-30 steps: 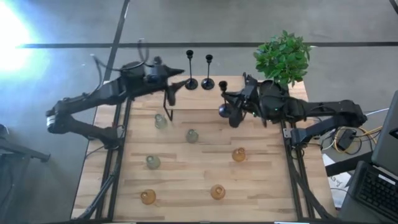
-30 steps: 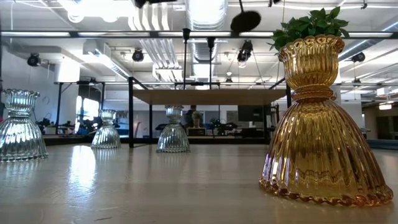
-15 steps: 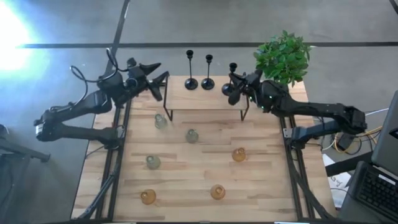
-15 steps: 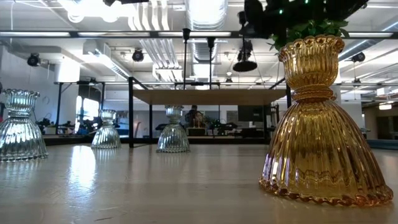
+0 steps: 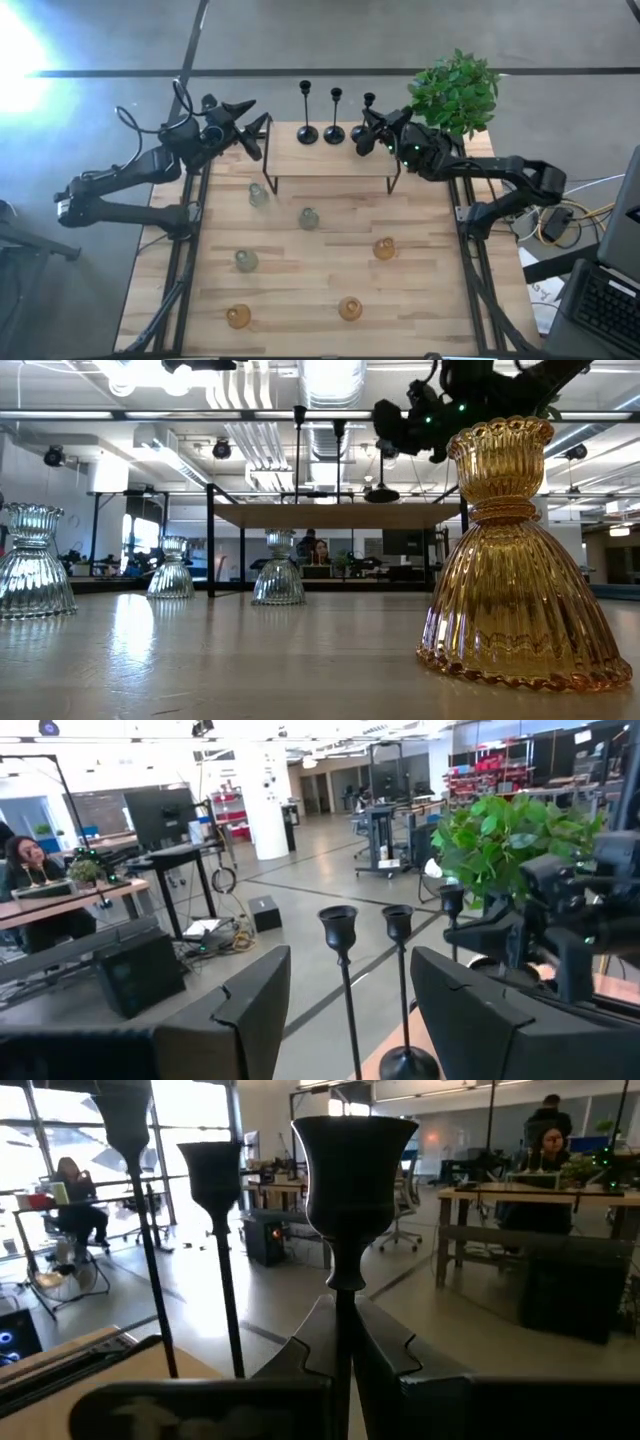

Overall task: Pick & Place candle stick holders
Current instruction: Put the black candle holder on the shelf

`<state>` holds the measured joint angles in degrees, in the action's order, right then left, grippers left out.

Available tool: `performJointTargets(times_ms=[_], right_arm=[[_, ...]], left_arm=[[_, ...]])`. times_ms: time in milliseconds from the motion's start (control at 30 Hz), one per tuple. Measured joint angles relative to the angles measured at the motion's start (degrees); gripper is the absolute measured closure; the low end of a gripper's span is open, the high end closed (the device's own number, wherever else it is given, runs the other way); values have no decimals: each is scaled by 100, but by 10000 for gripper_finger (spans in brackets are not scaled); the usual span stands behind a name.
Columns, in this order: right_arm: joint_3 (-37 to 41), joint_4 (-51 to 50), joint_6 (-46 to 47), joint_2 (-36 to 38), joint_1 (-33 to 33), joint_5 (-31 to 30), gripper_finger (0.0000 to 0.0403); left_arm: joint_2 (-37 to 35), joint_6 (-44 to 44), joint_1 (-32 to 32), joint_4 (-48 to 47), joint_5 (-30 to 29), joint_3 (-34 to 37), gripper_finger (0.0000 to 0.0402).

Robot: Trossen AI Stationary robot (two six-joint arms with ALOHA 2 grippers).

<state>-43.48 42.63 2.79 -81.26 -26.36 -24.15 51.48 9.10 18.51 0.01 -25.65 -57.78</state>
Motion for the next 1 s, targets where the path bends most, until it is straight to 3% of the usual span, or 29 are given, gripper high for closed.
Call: performJointTargets(times_ms=[500, 1000], right_arm=[[33, 149, -76, -316, -113, -476, 394], [42, 163, 3, -475, -162, -480, 394]], left_arm=[[0, -2, 17, 0, 0, -2, 189], [0, -4, 17, -1, 0, -2, 189]])
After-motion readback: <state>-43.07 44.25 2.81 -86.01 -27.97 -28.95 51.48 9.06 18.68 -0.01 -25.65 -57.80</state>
